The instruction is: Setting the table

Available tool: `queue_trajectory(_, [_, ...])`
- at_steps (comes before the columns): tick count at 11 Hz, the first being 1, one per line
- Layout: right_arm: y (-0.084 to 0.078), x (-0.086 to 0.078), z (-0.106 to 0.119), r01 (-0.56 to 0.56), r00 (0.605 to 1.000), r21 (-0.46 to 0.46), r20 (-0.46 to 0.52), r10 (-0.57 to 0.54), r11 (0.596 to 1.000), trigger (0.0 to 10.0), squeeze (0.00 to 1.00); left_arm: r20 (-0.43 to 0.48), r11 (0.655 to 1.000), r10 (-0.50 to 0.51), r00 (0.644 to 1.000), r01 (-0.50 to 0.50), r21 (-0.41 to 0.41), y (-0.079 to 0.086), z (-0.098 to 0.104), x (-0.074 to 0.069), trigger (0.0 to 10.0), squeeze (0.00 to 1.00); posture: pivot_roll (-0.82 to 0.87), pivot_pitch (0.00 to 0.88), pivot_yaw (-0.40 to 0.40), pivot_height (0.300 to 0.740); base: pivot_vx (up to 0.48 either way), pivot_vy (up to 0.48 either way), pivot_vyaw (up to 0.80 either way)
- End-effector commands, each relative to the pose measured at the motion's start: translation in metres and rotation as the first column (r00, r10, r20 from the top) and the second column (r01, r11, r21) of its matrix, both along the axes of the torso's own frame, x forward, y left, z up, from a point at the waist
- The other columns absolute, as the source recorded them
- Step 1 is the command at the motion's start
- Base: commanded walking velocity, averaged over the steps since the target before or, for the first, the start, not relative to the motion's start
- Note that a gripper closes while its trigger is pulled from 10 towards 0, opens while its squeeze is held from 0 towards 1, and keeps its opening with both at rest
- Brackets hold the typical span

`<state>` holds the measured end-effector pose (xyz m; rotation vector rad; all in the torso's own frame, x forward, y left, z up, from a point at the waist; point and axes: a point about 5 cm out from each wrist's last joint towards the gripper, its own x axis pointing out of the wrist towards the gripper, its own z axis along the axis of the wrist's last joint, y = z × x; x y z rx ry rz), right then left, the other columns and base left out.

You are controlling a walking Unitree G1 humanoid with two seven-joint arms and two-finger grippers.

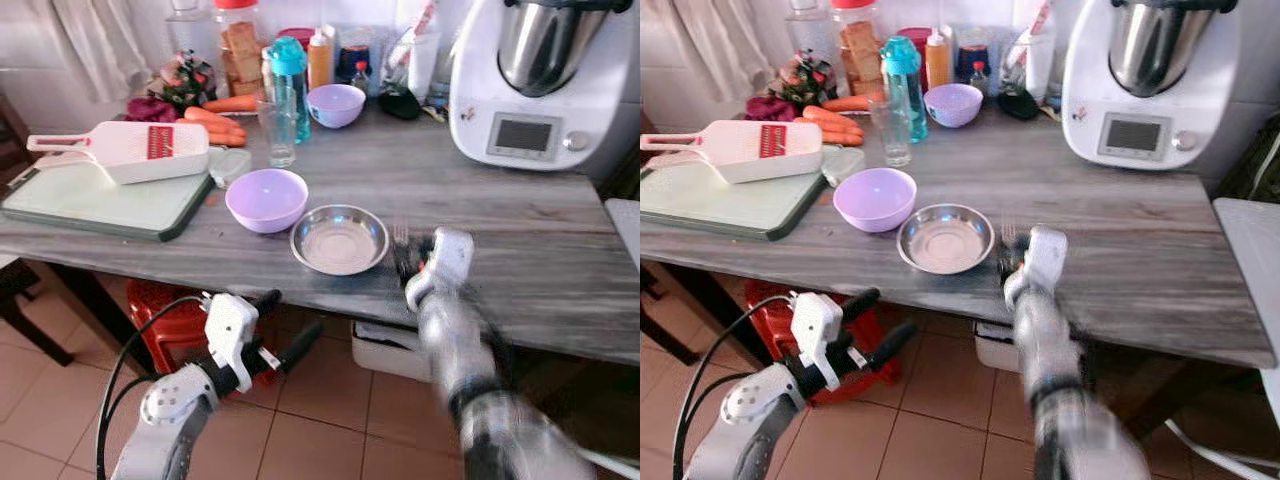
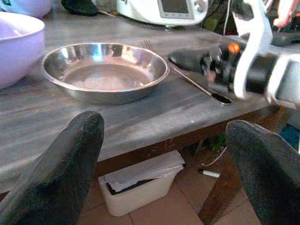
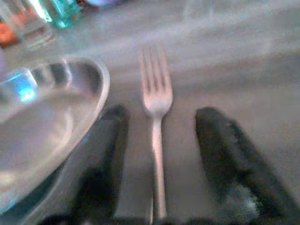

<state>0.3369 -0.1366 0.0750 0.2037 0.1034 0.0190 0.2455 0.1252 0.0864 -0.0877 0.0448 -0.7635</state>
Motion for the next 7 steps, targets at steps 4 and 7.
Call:
queue_trajectory(4, [-0.037, -0.059, 0.001, 0.160, 0.969, -0.152, 0.214, -0.126, 0.975, 10.0, 1.00, 0.066, 0.999, 0.039, 0.997, -0.038, -0.024, -0.007, 0.003, 0.009, 10.0, 0.00, -0.03, 0.008, 0.081, 0.740, 0.000, 0.000, 0.00])
queue_trajectory(7, [-0.050, -0.076, 0.021, 0.235, 0.942, -0.239, 0.295, -0.160, 0.942, 10.0, 1.00, 0.122, 0.995, 0.094, 0.988, -0.091, -0.027, -0.010, 0.009, 0.020, 10.0, 0.00, -0.06, 0.001, 0.099, 0.740, 0.000, 0.000, 0.00])
